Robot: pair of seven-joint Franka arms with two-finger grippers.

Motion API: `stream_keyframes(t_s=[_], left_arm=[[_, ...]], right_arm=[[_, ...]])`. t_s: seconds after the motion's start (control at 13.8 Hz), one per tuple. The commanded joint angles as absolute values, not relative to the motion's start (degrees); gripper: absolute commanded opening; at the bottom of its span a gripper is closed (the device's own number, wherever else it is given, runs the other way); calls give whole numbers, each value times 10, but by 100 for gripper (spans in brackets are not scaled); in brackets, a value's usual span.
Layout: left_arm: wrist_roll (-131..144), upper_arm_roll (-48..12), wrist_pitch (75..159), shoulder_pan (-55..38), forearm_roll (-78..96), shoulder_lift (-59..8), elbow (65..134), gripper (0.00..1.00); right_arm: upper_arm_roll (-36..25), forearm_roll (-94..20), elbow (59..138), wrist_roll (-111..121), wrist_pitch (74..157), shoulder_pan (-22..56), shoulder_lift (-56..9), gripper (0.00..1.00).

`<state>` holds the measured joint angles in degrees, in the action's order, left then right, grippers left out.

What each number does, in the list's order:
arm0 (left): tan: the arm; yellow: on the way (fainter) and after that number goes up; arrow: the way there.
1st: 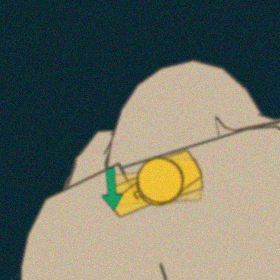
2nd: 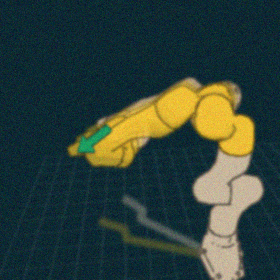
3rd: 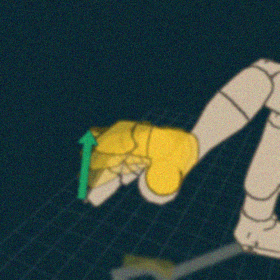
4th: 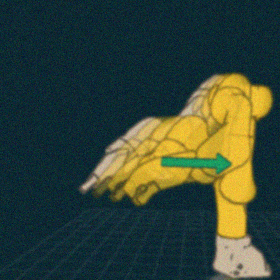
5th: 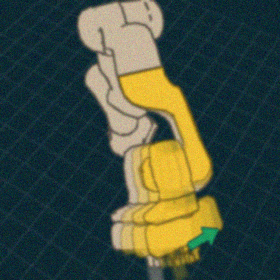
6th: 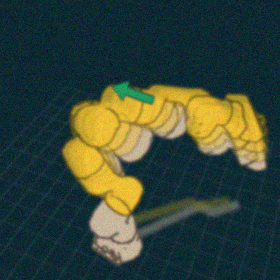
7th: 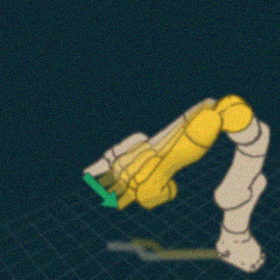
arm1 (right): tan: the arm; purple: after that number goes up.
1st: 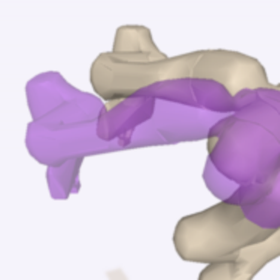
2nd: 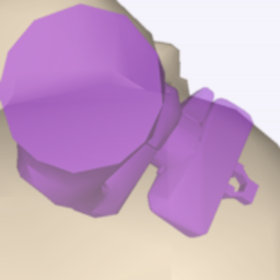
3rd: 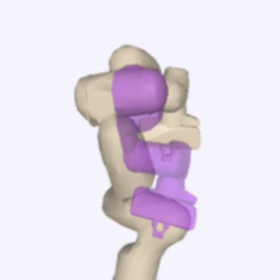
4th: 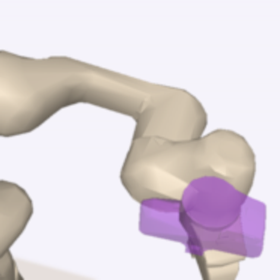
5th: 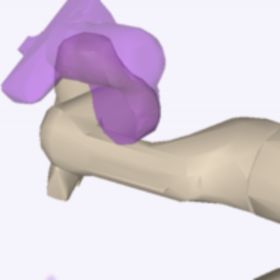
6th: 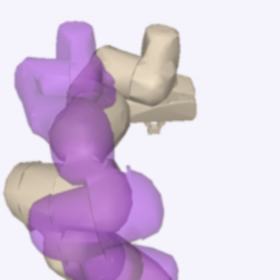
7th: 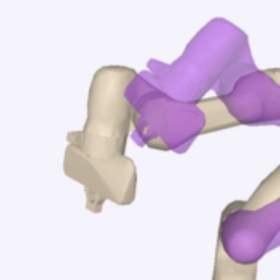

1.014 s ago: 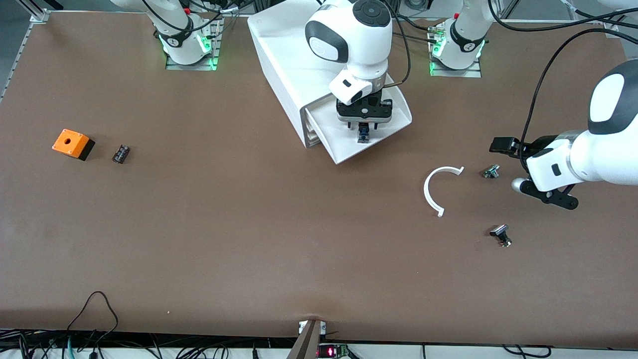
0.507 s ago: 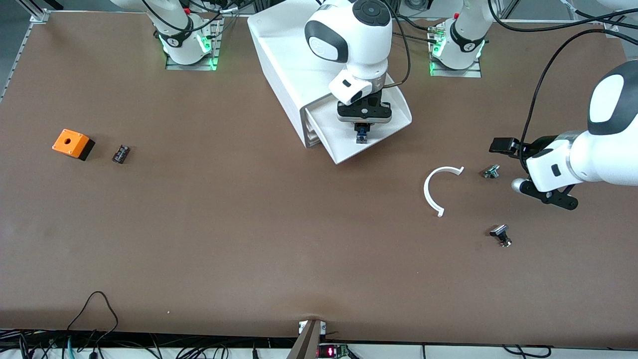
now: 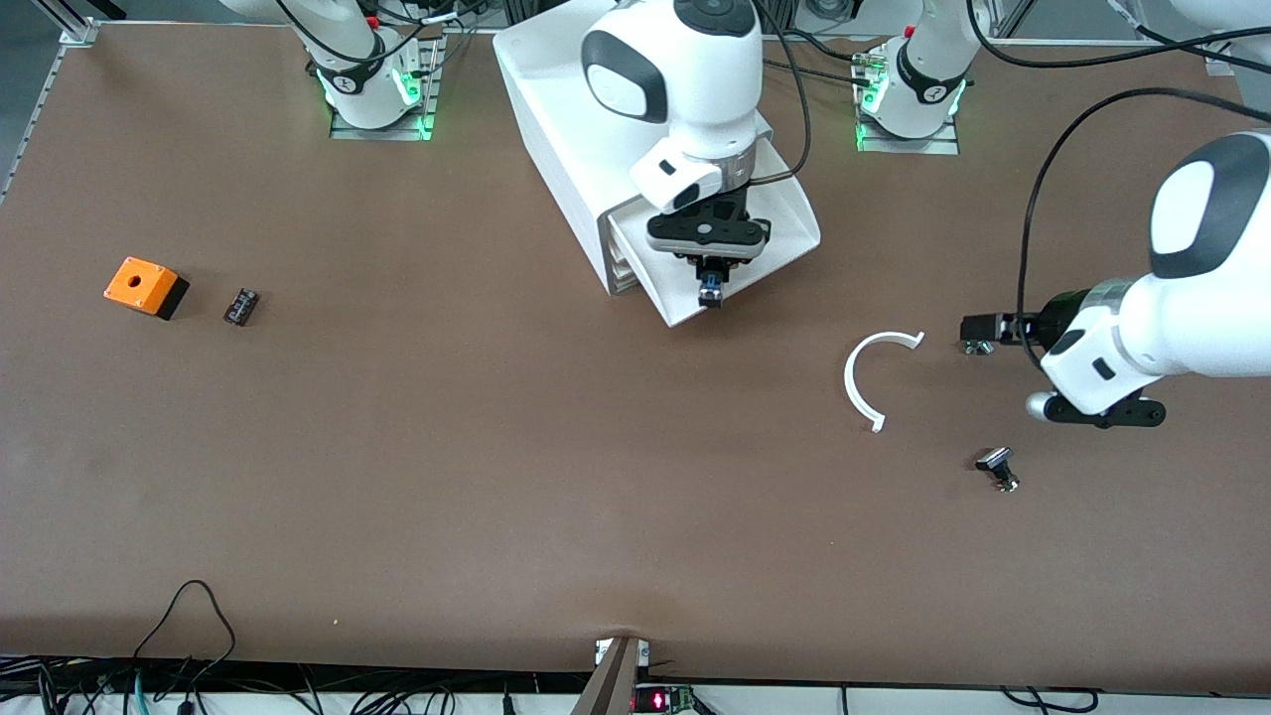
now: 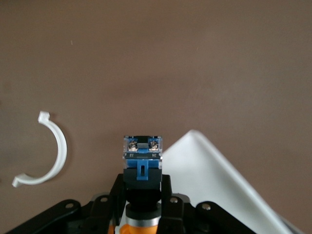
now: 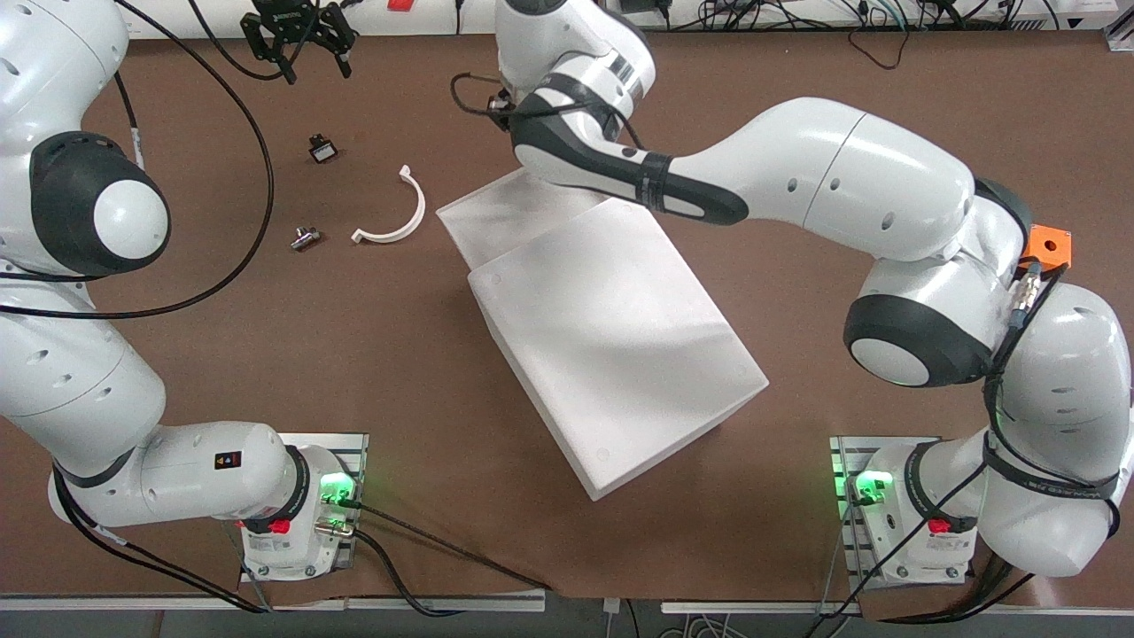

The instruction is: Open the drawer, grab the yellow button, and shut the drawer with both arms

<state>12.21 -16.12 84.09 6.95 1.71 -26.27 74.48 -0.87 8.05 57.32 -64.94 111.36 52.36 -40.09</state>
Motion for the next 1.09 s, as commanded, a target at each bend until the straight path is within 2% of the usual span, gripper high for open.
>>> stream_keyframes(t_s=[0.0,0.07,0.22,0.36,0.58,0.8,1.01], left_arm=[[224,-197,942,61,11,-261,814,98],[279,-215,980,55,5,-259,838,98],[377,-240,1000,34,-10,-258,869,92],[427,-241,1026,3,-32,-257,895,91],[485,-252,1119,-24,-33,-210,999,90],[543,-303,1127,-23,-33,-176,1048,87],[555,-354,1124,-18,-21,-174,1069,85]], right_arm=[[-1,60,566,-622,1088,477,-370,0],[-1,42,566,-578,1070,458,-360,0],[-1,26,566,-514,1042,417,-352,0],[-3,1,569,-432,1026,375,-338,0],[-11,-1,577,-349,989,340,-337,0],[-11,-1,619,-297,992,302,-330,0],[-17,0,632,-268,991,280,-330,0]])
